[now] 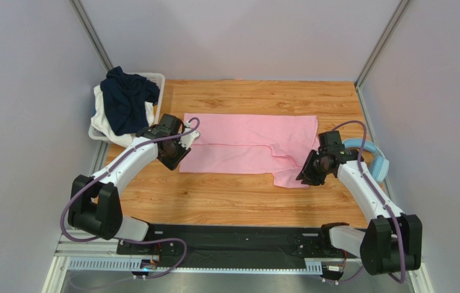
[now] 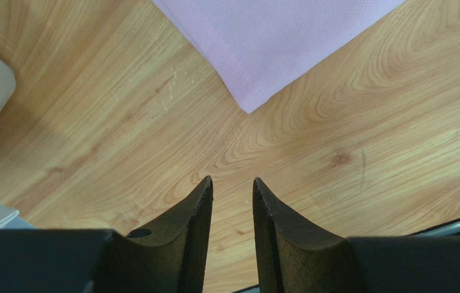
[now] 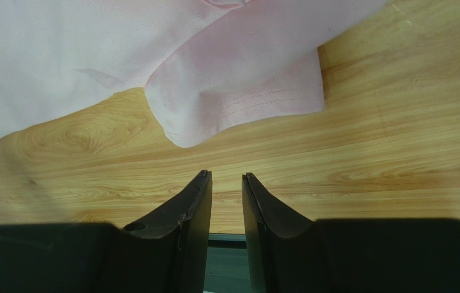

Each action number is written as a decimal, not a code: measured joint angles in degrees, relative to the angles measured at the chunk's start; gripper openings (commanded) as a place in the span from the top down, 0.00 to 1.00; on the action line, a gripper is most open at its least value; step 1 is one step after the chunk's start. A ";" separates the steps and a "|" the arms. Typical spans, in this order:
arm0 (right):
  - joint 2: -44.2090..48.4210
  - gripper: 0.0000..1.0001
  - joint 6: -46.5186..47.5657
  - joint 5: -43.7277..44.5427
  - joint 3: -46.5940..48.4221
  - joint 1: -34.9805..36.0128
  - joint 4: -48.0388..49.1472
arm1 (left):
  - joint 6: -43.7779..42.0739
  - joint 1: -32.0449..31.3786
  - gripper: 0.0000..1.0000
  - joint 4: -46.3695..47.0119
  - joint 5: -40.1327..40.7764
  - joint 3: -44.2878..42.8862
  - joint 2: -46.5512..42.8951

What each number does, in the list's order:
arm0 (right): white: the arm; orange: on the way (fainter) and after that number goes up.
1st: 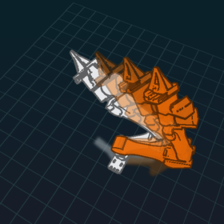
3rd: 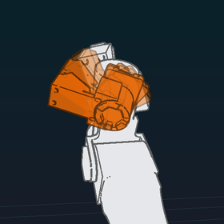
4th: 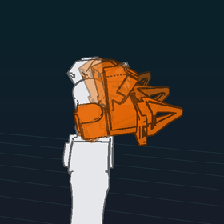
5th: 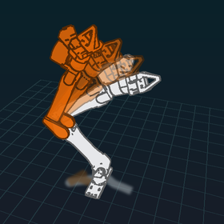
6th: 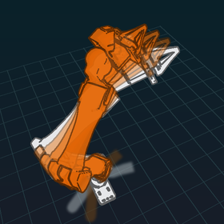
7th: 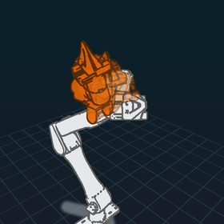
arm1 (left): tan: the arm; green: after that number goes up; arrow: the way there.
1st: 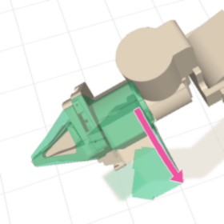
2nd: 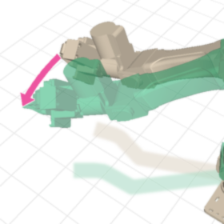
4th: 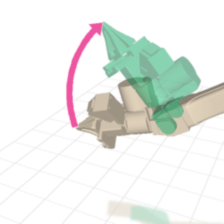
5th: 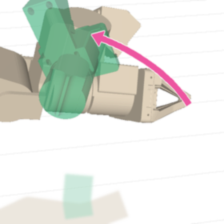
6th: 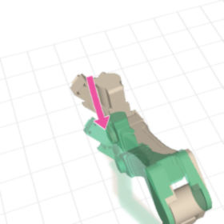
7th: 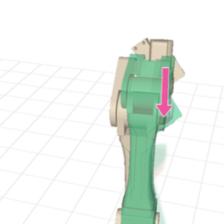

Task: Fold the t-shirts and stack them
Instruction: Grap the side of the flattened tshirt closest away from the robot with both arms, then fold the other side of the tshirt into a rectangle

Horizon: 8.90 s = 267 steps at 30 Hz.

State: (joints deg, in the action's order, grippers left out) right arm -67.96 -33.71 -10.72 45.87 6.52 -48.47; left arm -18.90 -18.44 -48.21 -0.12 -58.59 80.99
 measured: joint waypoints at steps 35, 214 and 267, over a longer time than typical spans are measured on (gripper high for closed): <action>-7.69 0.64 -1.07 14.40 -1.05 0.07 -0.33 | 1.07 -2.51 0.64 14.01 3.67 3.69 10.23; -10.97 1.00 -2.19 4.68 23.47 0.85 -10.14 | -1.81 2.89 1.00 8.24 4.90 -9.07 16.06; -37.51 0.64 0.20 4.72 45.13 1.70 -6.45 | -2.64 -1.07 0.20 9.90 5.22 -21.11 23.39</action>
State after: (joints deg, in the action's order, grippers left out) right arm -105.47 -33.52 -6.00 91.00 8.23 -54.92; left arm -21.54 -19.51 -38.30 5.10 -79.70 104.38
